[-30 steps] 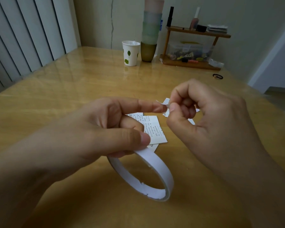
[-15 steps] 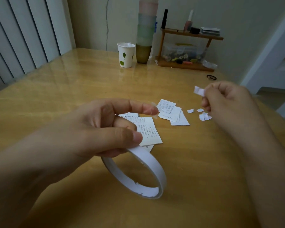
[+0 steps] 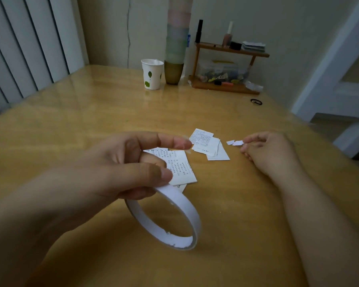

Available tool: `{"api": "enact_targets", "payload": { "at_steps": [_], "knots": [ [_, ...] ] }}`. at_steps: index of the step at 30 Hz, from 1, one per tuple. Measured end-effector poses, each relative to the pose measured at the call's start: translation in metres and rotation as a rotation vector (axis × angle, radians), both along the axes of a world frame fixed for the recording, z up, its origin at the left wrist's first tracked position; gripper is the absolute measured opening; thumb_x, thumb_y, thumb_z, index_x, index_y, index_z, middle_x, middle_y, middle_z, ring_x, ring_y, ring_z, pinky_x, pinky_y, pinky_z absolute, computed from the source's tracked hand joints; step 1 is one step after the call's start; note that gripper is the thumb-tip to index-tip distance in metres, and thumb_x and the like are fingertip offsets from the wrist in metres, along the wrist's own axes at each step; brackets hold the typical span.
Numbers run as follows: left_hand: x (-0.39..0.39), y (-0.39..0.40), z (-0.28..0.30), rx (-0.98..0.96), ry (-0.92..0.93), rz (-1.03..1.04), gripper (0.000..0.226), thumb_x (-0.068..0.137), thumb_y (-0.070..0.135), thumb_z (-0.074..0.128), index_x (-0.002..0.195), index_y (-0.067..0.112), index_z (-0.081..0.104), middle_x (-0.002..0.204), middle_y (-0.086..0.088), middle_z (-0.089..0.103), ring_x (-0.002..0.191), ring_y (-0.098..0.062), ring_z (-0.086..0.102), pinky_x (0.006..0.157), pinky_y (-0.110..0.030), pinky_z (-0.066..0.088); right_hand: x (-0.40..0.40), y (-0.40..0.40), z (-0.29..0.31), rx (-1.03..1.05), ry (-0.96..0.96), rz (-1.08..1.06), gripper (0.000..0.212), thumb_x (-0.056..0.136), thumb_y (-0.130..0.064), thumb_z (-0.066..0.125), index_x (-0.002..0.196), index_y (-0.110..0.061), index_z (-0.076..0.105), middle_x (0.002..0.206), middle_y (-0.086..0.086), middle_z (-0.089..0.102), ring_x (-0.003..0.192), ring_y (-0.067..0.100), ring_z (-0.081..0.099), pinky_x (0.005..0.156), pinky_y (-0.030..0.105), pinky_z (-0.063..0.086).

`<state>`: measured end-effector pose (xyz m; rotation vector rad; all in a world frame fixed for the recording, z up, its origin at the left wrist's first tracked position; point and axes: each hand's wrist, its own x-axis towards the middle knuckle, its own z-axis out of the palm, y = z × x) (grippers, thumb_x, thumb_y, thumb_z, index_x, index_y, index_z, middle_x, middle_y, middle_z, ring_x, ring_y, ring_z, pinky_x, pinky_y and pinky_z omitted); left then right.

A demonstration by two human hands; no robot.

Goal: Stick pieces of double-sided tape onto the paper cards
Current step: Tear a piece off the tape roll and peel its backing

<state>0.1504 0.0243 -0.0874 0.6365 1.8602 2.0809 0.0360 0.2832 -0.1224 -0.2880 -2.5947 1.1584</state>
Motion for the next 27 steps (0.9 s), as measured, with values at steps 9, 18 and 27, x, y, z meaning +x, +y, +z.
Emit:
{"api": "enact_targets", "payload": {
  "at_steps": [9,18,27],
  "knots": [
    [0.002,-0.003,0.002,-0.016,-0.010,-0.040,0.046,0.060,0.020,0.069,0.105,0.026,0.071,0.050,0.002,0.038,0.041,-0.004,0.035,0.041,-0.010,0.031,0.046,-0.045,0.032,-0.013,0.303,0.450,0.017,0.096,-0.026,0.050,0.099,-0.035,0.063,0.086,-0.017,0.069,0.086,0.003,0.064,0.079,0.030,0.054],
    [-0.001,-0.002,0.000,-0.032,-0.007,-0.055,0.040,0.063,0.018,0.069,0.103,0.024,0.070,0.050,0.005,0.046,0.042,-0.003,0.036,0.041,-0.010,0.031,0.083,-0.068,0.045,-0.124,0.278,0.848,0.016,0.086,-0.035,0.053,0.096,-0.033,0.065,0.090,-0.020,0.068,0.082,-0.004,0.065,0.070,0.009,0.048],
    [0.000,-0.002,0.000,-0.036,-0.014,-0.061,0.040,0.064,0.017,0.069,0.103,0.023,0.071,0.049,0.004,0.044,0.041,0.000,0.039,0.042,-0.009,0.034,0.086,-0.070,0.046,-0.173,0.287,0.864,0.003,0.080,-0.023,0.064,0.079,-0.024,0.066,0.081,-0.011,0.070,0.080,0.007,0.068,0.073,0.024,0.055]
  ]
}}
